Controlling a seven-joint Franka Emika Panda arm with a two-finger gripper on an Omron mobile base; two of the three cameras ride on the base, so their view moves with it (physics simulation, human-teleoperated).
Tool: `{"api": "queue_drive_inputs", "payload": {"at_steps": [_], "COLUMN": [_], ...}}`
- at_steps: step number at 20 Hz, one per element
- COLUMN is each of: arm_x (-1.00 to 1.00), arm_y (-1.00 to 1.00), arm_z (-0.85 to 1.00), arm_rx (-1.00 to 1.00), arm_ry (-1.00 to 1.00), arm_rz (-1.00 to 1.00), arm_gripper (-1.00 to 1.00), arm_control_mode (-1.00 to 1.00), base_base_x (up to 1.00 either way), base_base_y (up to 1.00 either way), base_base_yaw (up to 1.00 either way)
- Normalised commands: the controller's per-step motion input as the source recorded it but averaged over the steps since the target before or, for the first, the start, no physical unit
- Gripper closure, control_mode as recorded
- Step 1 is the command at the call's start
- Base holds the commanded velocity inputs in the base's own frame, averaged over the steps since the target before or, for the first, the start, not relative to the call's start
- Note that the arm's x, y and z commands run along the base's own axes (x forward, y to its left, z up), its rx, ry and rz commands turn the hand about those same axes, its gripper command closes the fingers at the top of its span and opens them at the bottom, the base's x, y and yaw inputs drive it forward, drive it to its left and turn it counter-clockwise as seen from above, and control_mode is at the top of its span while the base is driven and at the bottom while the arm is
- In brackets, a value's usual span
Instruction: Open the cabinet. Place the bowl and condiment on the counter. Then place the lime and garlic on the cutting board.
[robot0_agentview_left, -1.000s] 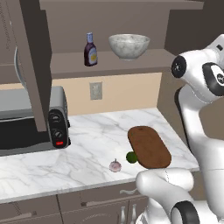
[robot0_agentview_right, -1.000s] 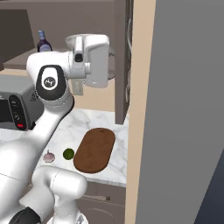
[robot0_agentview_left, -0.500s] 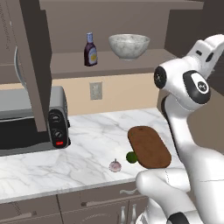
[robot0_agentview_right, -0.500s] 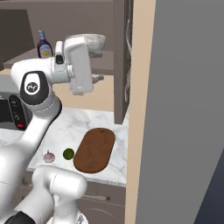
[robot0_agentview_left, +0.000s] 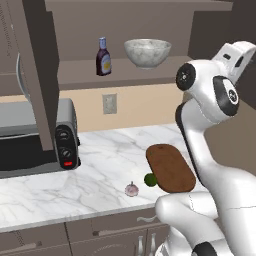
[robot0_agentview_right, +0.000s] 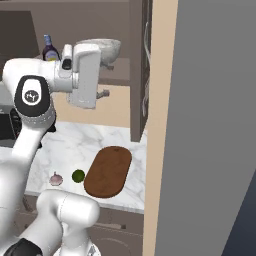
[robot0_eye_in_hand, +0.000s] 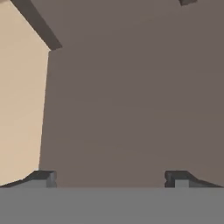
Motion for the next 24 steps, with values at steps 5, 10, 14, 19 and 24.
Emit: {"api": "queue_drive_inputs", "payload": {"at_steps": [5, 10, 14, 19, 24], "arm_x": [0.0, 0.0, 0.0, -0.1, -0.2], "arm_y": [0.25, 0.68, 0.26, 0.08, 0.01], "arm_z": [0.0, -0.01, 0.0, -0.04, -0.04], "arm_rx": [0.39, 0.25, 0.24, 0.06, 0.1], "arm_ry": [-0.18, -0.28, -0.25, -0.04, -0.1], "arm_rz": [0.0, -0.02, -0.01, 0.04, 0.0], "arm_gripper": [-1.0, -1.0, -1.0, -1.0, -1.0], "arm_control_mode": [-1.0, -1.0, -1.0, -1.0, -1.0], "base_base_x": [0.0, 0.0, 0.0, 0.0, 0.0], "base_base_y": [0.0, 0.0, 0.0, 0.0, 0.0], "base_base_yaw": [0.0, 0.0, 0.0, 0.0, 0.0]}}
